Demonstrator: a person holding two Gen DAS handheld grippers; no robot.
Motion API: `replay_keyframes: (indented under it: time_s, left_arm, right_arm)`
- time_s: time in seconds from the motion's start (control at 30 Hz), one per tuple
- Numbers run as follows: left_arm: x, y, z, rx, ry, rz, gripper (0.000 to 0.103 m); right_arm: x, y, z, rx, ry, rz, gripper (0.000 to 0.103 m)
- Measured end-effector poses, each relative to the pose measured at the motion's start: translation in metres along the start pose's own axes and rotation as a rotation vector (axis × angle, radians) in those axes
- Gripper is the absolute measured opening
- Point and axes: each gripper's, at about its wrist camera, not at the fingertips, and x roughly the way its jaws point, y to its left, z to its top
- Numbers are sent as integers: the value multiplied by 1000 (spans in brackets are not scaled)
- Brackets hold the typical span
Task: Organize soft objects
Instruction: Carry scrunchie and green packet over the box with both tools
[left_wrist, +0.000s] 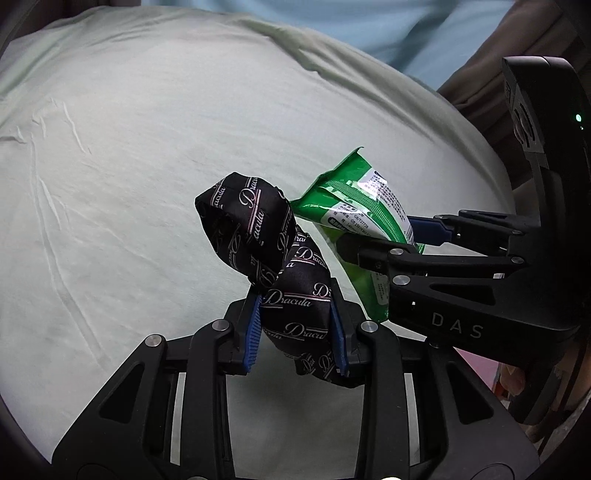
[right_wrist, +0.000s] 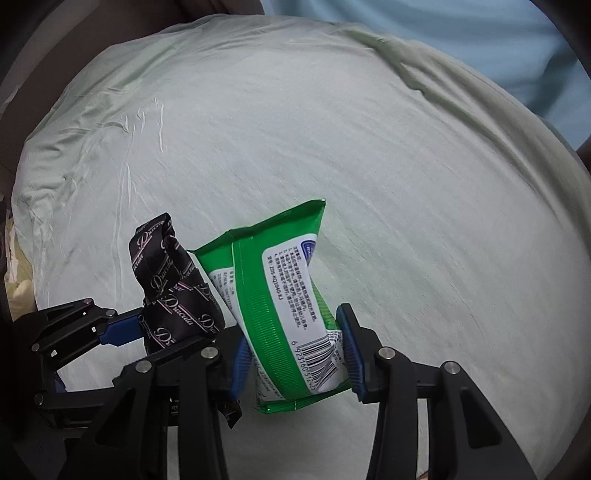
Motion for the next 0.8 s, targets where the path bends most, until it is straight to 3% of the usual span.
replay_keyframes:
  time_s: [0.27, 0.53, 0.8]
  left_arm:
    - [-104, -16, -11, 114, -63, -22, 28]
    - [-202, -49, -31, 257, -56, -56, 28]
    - [-246, -119, -51, 396, -80, -98, 28]
  right_arm:
    - [-109, 22, -29, 148, -129, -28, 40]
    - [-208, 54, -94, 355, -243, -49, 40]
    - [-278, 39, -175, 534, -321, -113, 40]
